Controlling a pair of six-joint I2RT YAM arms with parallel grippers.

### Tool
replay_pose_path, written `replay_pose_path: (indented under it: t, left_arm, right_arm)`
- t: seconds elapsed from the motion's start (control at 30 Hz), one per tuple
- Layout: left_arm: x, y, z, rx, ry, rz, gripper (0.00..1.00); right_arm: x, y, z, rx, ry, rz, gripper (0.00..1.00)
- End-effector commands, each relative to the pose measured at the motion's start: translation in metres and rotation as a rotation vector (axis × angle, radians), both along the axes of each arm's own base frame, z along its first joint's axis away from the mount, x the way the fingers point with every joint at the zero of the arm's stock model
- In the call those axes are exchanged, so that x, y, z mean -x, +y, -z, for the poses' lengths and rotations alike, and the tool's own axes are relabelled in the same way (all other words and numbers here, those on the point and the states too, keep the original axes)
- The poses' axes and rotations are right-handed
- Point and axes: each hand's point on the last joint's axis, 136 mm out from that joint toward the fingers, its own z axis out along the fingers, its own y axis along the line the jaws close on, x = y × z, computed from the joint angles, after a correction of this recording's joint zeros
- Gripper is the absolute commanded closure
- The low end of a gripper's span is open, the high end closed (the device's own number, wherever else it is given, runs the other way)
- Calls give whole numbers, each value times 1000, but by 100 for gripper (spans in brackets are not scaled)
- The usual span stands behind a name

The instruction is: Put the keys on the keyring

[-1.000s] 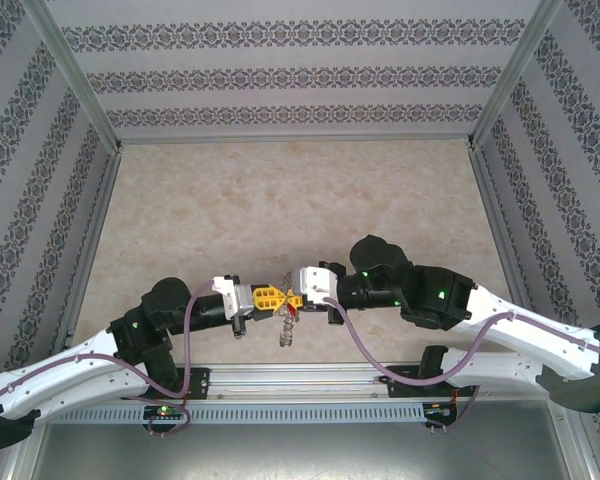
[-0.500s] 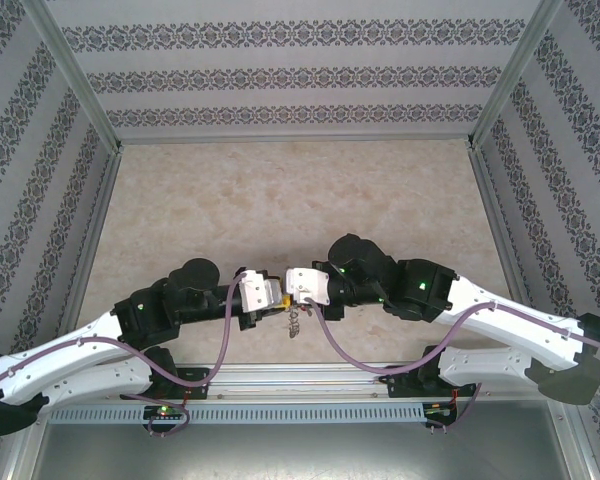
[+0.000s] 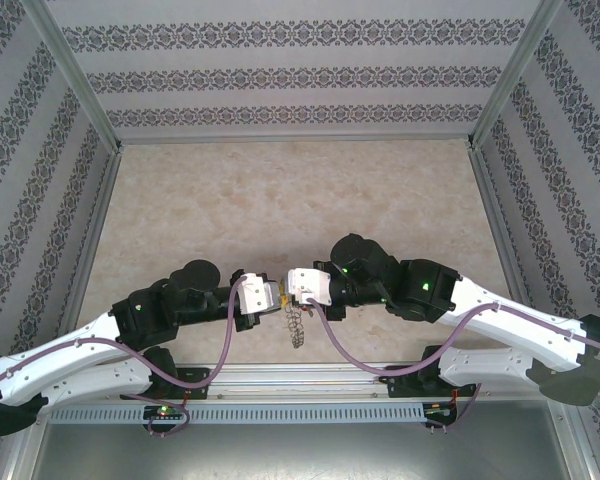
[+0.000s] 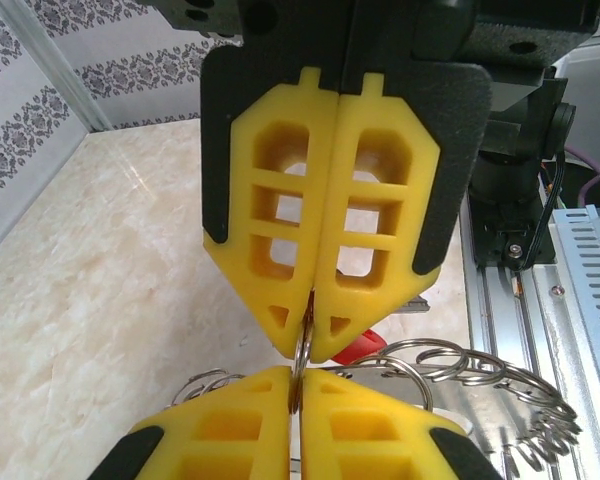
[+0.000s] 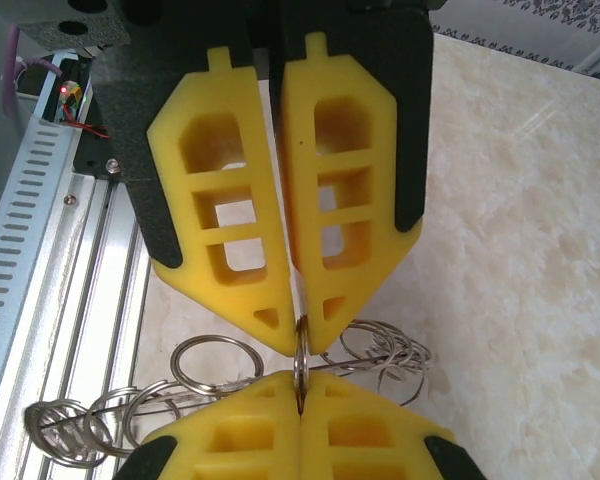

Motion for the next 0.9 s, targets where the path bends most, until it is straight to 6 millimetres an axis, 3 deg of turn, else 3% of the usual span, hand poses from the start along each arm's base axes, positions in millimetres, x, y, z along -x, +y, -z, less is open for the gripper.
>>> replay_pose_path:
  t: [0.0, 0.07, 0.17, 0.27, 0.33, 0.47, 0.87]
  left_arm:
    - [5, -2, -11, 14, -26, 25, 93]
    - [6, -3, -11, 23, -22, 27, 100]
    - [10, -1, -18, 76, -25, 35, 100]
    - [18, 2, -34, 186, -34, 53, 100]
    - [23, 6, -47, 264, -47, 71, 100]
    - [33, 10, -65, 371, -57, 106, 100]
    - [37, 13, -66, 409, -59, 116, 100]
  right_arm:
    - [5, 6, -25, -72, -20, -30, 100]
    - [5, 5, -26, -74, -22, -29, 100]
    - [5, 4, -26, -78, -23, -24, 100]
    - [4, 2, -26, -94, -25, -11, 82]
    - [6, 2, -22, -100, -20, -11, 76]
    - [9, 3, -23, -132, -8, -22, 74]
    - [30, 4, -59, -303, -4, -119, 71]
